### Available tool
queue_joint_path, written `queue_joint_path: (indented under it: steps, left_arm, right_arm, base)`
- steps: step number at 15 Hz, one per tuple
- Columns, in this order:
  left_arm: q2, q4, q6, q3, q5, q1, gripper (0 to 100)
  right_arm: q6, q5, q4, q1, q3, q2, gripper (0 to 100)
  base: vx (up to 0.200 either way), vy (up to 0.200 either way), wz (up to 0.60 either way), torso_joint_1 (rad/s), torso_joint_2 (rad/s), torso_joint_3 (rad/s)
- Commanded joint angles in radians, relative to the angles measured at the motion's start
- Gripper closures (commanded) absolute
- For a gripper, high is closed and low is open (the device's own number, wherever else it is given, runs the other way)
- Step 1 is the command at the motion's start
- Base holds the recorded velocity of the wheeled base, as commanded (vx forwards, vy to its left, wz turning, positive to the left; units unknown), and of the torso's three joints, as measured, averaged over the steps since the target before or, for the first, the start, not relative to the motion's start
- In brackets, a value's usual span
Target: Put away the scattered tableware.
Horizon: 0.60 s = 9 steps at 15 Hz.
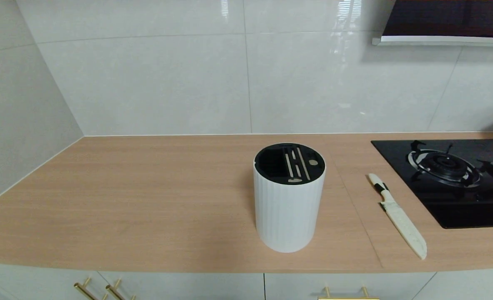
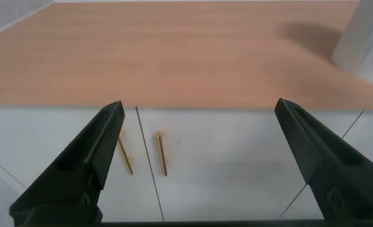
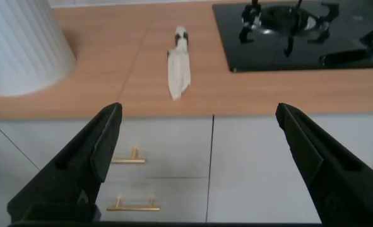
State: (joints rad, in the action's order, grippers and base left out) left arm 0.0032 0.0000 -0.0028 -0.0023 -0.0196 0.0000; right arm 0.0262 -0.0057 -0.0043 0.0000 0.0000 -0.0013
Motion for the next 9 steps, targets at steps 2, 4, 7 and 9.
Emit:
queue_joint_path:
  steps: [2, 4, 7, 9]
  left_arm:
    - [0.000, -0.002, 0.000, -0.001, 0.000, 0.000, 0]
    - [0.000, 0.000, 0.000, 0.001, 0.000, 0.000, 0]
    - [0.000, -0.002, 0.000, -0.001, 0.000, 0.000, 0]
    - [0.000, -0.002, 0.000, -0.001, 0.000, 0.000, 0]
  right_arm:
    - [0.000, 0.000, 0.000, 0.000, 0.000, 0.001, 0]
    - [0.000, 0.000, 0.000, 0.000, 0.000, 0.001, 0]
    - [0.000, 0.000, 0.000, 0.000, 0.000, 0.001, 0]
    - [0.000, 0.000, 0.000, 0.000, 0.000, 0.001, 0]
  base:
    - [0.000, 0.000, 0.00, 0.268, -0.58, -0.307]
    - [0.000, 0.000, 0.00, 0.278, -0.60, -0.322]
    - [0.000, 0.000, 0.00, 0.248, -0.51, -0.268]
    - [0.000, 0.000, 0.00, 0.188, -0.40, -0.200]
